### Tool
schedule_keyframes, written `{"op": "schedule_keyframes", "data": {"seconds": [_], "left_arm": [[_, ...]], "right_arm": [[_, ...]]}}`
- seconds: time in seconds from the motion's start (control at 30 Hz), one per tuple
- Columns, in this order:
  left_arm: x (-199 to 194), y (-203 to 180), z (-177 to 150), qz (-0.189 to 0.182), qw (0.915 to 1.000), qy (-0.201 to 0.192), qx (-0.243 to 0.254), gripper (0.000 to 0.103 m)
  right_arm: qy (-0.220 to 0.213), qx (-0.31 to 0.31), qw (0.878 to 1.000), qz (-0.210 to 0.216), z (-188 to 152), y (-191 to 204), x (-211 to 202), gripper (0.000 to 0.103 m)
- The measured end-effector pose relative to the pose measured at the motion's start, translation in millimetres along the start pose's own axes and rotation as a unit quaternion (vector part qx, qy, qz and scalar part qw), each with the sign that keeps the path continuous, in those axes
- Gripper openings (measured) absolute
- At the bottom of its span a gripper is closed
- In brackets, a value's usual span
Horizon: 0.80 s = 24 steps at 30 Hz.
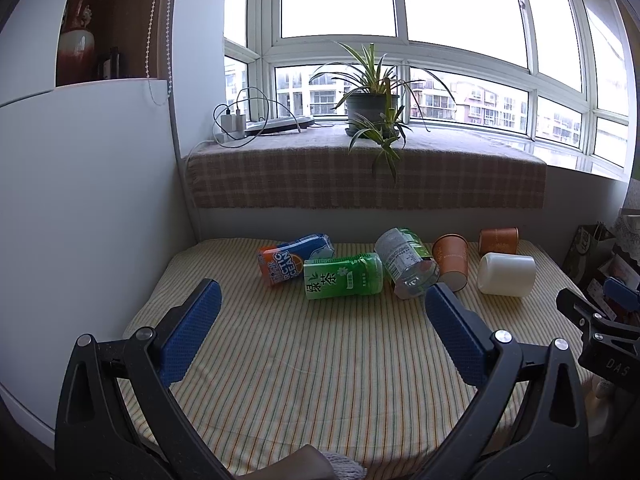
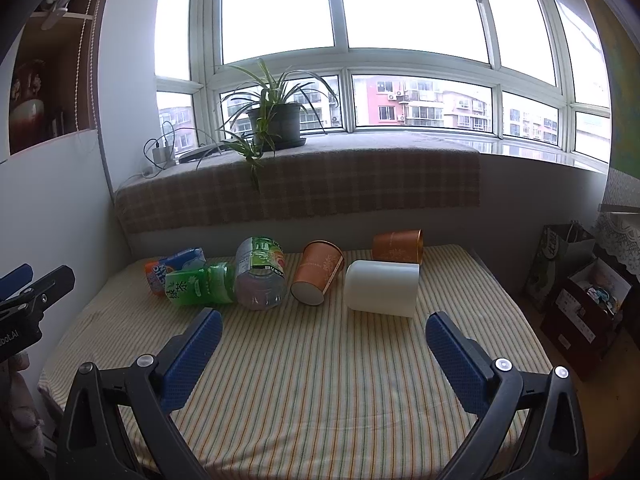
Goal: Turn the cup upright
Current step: 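Move the right gripper toward the green tea bottle lying on the table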
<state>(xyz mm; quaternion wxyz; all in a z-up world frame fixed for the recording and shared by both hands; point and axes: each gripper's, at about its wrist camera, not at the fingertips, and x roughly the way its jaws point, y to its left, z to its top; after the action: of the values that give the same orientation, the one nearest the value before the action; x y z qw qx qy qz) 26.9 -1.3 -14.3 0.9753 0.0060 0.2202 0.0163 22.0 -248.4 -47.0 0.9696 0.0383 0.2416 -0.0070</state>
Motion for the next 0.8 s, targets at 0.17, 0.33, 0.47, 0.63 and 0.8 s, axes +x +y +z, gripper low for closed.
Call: {"op": "schedule_keyframes", "data": {"seconds": [0.17, 0.33, 0.47, 0.63, 0.8], "left_arm": [[0, -1, -2, -0.003, 1.0000, 0.002, 0.001, 0.103], [2, -1, -3, -0.003, 1.0000, 0.003, 0.001, 0.103], [3, 1, -4, -0.003, 1.0000, 0.005, -0.003, 0.103], [6, 6, -4, -0.001, 1.0000, 0.008, -0.006, 0.103], [9, 11, -5, 0.001, 0.9999, 0.011, -0.009, 0.103]], "right_arm": [[0.003, 0.000, 1.000, 0.000, -2, -1, 1, 0.103], [0.004, -0.003, 1.000, 0.002, -2, 1, 2, 0.103], [0.004, -0.006, 1.000, 0.003, -1, 4, 3, 0.103], [0.006, -0.011, 1.000, 0.006, 0, 8, 6, 0.103], [0.010, -0.020, 1.000, 0.013, 1, 14, 11, 0.103]]}}
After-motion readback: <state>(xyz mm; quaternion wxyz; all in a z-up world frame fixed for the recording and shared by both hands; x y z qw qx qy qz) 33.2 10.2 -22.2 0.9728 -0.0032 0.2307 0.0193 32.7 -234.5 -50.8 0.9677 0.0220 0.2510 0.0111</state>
